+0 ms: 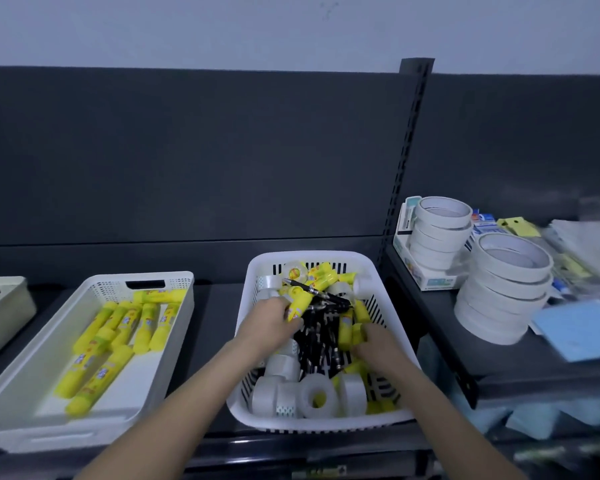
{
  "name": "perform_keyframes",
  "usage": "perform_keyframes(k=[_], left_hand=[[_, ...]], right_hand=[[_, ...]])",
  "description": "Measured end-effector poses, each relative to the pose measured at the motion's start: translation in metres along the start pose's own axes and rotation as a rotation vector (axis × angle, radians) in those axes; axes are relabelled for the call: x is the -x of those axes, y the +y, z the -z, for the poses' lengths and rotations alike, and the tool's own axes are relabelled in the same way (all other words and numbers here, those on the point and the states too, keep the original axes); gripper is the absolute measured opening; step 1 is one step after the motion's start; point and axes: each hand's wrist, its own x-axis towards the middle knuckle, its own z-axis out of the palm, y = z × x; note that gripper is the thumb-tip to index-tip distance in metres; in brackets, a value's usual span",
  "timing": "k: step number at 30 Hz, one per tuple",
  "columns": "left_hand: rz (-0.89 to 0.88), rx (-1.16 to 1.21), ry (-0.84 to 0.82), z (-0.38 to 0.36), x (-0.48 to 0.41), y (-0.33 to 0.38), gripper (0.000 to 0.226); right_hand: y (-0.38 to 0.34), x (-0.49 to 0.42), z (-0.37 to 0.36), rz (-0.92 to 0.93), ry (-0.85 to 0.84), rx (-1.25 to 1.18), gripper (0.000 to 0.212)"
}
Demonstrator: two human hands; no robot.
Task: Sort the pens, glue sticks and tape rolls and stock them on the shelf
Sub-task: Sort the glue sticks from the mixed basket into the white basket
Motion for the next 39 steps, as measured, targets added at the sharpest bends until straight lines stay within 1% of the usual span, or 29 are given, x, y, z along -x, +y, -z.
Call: perform_keyframes(k=[2, 3, 4, 6, 8, 9, 11, 13, 15, 16, 18, 21, 23, 26, 28, 31, 35, 39], left_hand=[[-0.034, -0.016, -0.012, -0.004, -0.011, 0.005, 0.033], [-0.052, -0.033, -0.02, -0.007, -0.015, 0.007, 0.032], [-0.07, -0.042, -0.033, -0.009, -0.019, 0.01, 0.026], [-0.1, -0.041, -0.064, -0.013, -0.024, 0.014, 0.013], [-0.114, -0.045, -0.085, -0.015, -0.029, 0.016, 0.01], [-0.115, -0.042, -0.089, -0.016, -0.032, 0.017, 0.015], [-0.113, -0.025, -0.103, -0.017, -0.036, 0.018, 0.026], [-0.106, -0.005, -0.126, -0.019, -0.039, 0.018, 0.034], [-0.103, 0.001, -0.139, -0.022, -0.041, 0.018, 0.036], [-0.103, 0.004, -0.143, -0.023, -0.041, 0.018, 0.035], [-0.1, 0.024, -0.145, -0.023, -0.039, 0.018, 0.034], [-0.07, 0.065, -0.148, -0.019, -0.037, 0.017, 0.038], [-0.049, 0.093, -0.156, -0.015, -0.037, 0.014, 0.039], [-0.043, 0.087, -0.157, -0.013, -0.034, 0.007, 0.037], [-0.044, 0.08, -0.148, -0.013, -0.032, 0.003, 0.035], [-0.05, 0.083, -0.138, -0.011, -0.029, 0.0, 0.036], [-0.049, 0.092, -0.147, -0.008, -0.026, -0.007, 0.032], [-0.029, 0.125, -0.147, -0.008, -0.027, -0.01, 0.032]], right_hand=[[0.001, -0.004, -0.001, -0.005, -0.005, -0.032, 0.018], [0.002, -0.006, -0.001, -0.029, -0.019, -0.021, 0.016], [0.003, -0.008, -0.001, -0.053, -0.026, -0.03, 0.016], [0.003, -0.01, -0.001, -0.066, -0.018, -0.099, 0.023], [0.001, -0.008, 0.003, -0.015, 0.027, -0.143, 0.027], [-0.001, -0.006, 0.006, 0.036, 0.049, -0.159, 0.025], [-0.006, -0.002, 0.014, 0.153, 0.076, -0.168, 0.01], [-0.009, 0.001, 0.024, 0.238, 0.08, -0.091, 0.024], [-0.012, 0.005, 0.032, 0.324, 0.048, 0.043, 0.036], [-0.012, 0.008, 0.035, 0.355, -0.001, 0.119, 0.041], [-0.01, 0.011, 0.033, 0.379, -0.156, 0.258, 0.042], [-0.003, 0.013, 0.025, 0.298, -0.359, 0.382, 0.038], [-0.002, 0.01, 0.024, 0.242, -0.427, 0.429, 0.036], [-0.007, 0.004, 0.029, 0.172, -0.519, 0.485, 0.042], [-0.012, 0.002, 0.03, 0.165, -0.555, 0.522, 0.042], [-0.018, 0.0, 0.028, 0.118, -0.597, 0.536, 0.047], [-0.022, -0.001, 0.025, 0.028, -0.62, 0.478, 0.054], [-0.024, 0.001, 0.029, -0.014, -0.633, 0.369, 0.053]])
